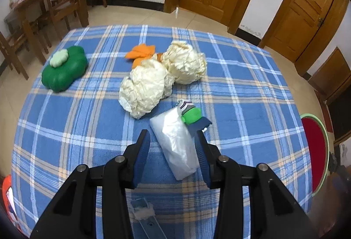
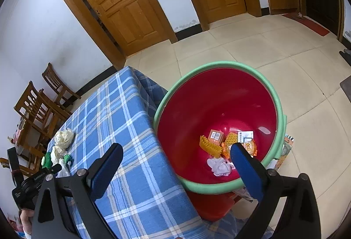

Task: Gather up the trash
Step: 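Grasp the clear plastic bag with the left tool, then grasp the green toy figure with the right tool while the left holds the plastic bag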

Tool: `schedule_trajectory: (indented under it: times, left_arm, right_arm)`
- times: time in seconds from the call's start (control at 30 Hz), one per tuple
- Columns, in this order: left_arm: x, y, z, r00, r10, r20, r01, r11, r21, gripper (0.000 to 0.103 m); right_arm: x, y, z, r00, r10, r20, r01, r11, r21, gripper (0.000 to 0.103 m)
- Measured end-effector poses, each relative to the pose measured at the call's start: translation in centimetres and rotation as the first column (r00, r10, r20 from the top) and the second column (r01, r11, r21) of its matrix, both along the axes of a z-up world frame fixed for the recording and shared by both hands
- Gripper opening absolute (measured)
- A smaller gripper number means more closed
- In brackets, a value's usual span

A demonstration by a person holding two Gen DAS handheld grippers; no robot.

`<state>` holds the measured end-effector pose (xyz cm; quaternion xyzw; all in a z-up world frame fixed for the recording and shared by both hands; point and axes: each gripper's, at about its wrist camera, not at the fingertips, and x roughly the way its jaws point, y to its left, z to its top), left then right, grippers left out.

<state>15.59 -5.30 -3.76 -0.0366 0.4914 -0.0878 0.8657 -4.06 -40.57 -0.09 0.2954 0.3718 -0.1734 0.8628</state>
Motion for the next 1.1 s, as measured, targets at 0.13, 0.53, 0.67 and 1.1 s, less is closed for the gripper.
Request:
schedule_trajectory:
  times: [0.13,0.53,0.67,1.1]
  left_arm:
    - [0.2,0.2,-0.8,0.999,0.000,-0.034,-0.002,0.999,-0.042,0.042]
    - [-0.5,0.8,-0.8,0.999,-0.029,-0.025,0.026,0.994,-0.103,0.036]
    - [-0.9,1.5,0.1,1.000,-0.029,-0.006,0.028,0.992,-0.120,0.036]
    - [-1.6,6.8,2.9,0.993,0.084,0.078,-0.079,0.995,-0.060,0.036]
  right_arm:
    - [0.1,0.2,0.0,1.000,0.006,-0.006,-0.006,1.000,0.000,0.100]
    - [1.4,2.3,0.4,0.998,0.067,-0.015,-0.067,0.998,-0.009,0.100]
    - [2.3,3.6,0.9,0.995,0.104,-0.011,-0.104,0.994,-0.014,0.100]
    - [8.0,11.0,2.2,0.948,0.318,-0.022,-0.318,0.945,-0.076,0.100]
